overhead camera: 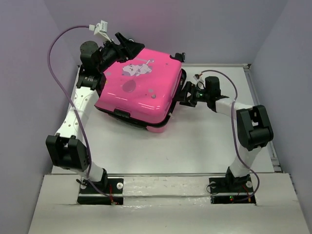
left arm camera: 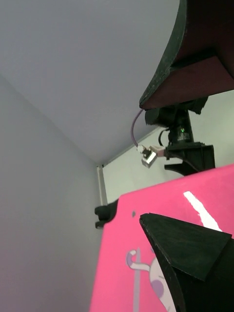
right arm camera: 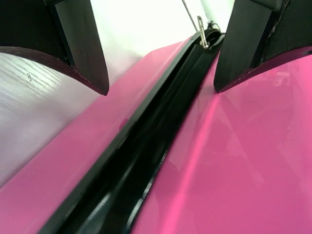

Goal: Pack the luggage

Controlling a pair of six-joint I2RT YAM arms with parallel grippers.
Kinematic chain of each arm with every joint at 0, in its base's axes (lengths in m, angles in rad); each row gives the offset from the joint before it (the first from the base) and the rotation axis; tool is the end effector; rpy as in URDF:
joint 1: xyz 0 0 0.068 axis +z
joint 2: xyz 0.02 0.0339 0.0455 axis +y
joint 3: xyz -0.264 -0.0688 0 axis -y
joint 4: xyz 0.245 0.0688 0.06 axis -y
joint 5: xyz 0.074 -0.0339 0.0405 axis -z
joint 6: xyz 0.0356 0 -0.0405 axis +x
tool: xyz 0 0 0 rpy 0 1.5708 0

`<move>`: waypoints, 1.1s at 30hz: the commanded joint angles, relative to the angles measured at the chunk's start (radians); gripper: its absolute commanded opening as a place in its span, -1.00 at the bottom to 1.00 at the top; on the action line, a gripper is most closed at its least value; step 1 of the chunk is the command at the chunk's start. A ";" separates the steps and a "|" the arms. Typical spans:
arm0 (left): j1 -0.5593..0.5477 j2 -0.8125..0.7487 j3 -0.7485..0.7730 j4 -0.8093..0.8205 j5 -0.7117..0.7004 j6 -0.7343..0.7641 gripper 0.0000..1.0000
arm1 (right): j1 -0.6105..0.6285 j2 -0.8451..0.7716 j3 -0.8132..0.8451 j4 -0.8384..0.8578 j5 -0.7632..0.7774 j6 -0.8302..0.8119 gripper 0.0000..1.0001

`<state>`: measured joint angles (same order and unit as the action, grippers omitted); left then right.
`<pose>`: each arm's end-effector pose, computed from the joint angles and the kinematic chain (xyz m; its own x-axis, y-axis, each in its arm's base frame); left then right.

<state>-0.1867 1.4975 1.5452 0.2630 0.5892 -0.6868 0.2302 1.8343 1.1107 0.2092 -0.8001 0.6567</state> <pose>0.3316 -0.0828 0.4801 -0.1952 -0.4996 -0.8440 0.7118 0.5198 -0.4723 0.3818 0.1157 0.2025 -0.8477 0.2382 -0.4740 -0.3151 0.4929 0.8111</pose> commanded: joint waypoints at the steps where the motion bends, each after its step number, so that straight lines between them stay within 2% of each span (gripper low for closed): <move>1: 0.012 0.038 0.046 -0.065 -0.017 0.053 0.98 | 0.014 -0.093 -0.014 0.016 0.044 -0.052 0.83; 4: 0.013 -0.026 0.041 -0.145 -0.139 0.133 0.98 | 0.014 -0.168 -0.061 0.013 0.087 -0.094 0.73; 5: 0.015 -0.072 0.033 -0.207 -0.222 0.180 0.98 | 0.014 -0.188 -0.087 0.013 0.108 -0.115 0.71; 8: 0.012 -0.225 -0.106 -0.240 -0.295 0.216 0.98 | 0.014 -0.266 -0.124 0.013 0.116 -0.161 0.24; 9: 0.003 -0.276 -0.229 -0.235 -0.304 0.213 0.96 | 0.014 -0.295 -0.155 0.015 0.110 -0.169 -0.01; 10: -0.009 -0.324 -0.291 -0.232 -0.307 0.217 0.94 | 0.014 -0.296 -0.172 0.018 0.099 -0.176 -0.01; 11: -0.028 -0.423 -0.356 -0.232 -0.322 0.222 0.93 | 0.014 -0.311 -0.190 0.031 0.082 -0.181 -0.39; 12: -0.074 -0.475 -0.416 -0.231 -0.336 0.224 0.84 | 0.023 -0.316 -0.227 0.039 0.047 -0.186 -0.47; 13: -0.104 -0.520 -0.532 -0.231 -0.344 0.224 0.78 | 0.023 -0.317 -0.242 0.048 0.030 -0.187 -0.72; 14: -0.135 -0.599 -0.586 -0.232 -0.353 0.222 0.74 | 0.032 -0.314 -0.255 0.065 -0.003 -0.196 -0.79; 16: -0.226 -0.696 -0.713 -0.255 -0.383 0.199 0.58 | 0.061 -0.304 -0.275 0.082 -0.040 -0.218 -0.77; 18: -0.276 -0.752 -0.790 -0.260 -0.387 0.172 0.53 | 0.083 -0.291 -0.272 0.082 -0.068 -0.232 -0.52; 19: -0.319 -0.775 -0.856 -0.258 -0.390 0.138 0.52 | 0.093 -0.285 -0.270 0.084 -0.076 -0.238 -0.23; 22: -0.373 -0.824 -0.930 -0.249 -0.374 0.116 0.50 | 0.093 -0.274 -0.284 0.125 -0.085 -0.236 -0.02; 26: -0.457 -0.745 -1.025 -0.130 -0.365 0.099 0.55 | 0.093 -0.233 -0.281 0.179 -0.128 -0.203 0.01; 33: -0.468 -0.574 -1.014 0.021 -0.373 0.124 0.57 | 0.103 -0.173 -0.287 0.254 -0.181 -0.137 -0.02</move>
<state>-0.6506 0.8722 0.5049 0.1078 0.2298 -0.5793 0.3271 1.6386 0.8238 0.3557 -0.9169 0.4797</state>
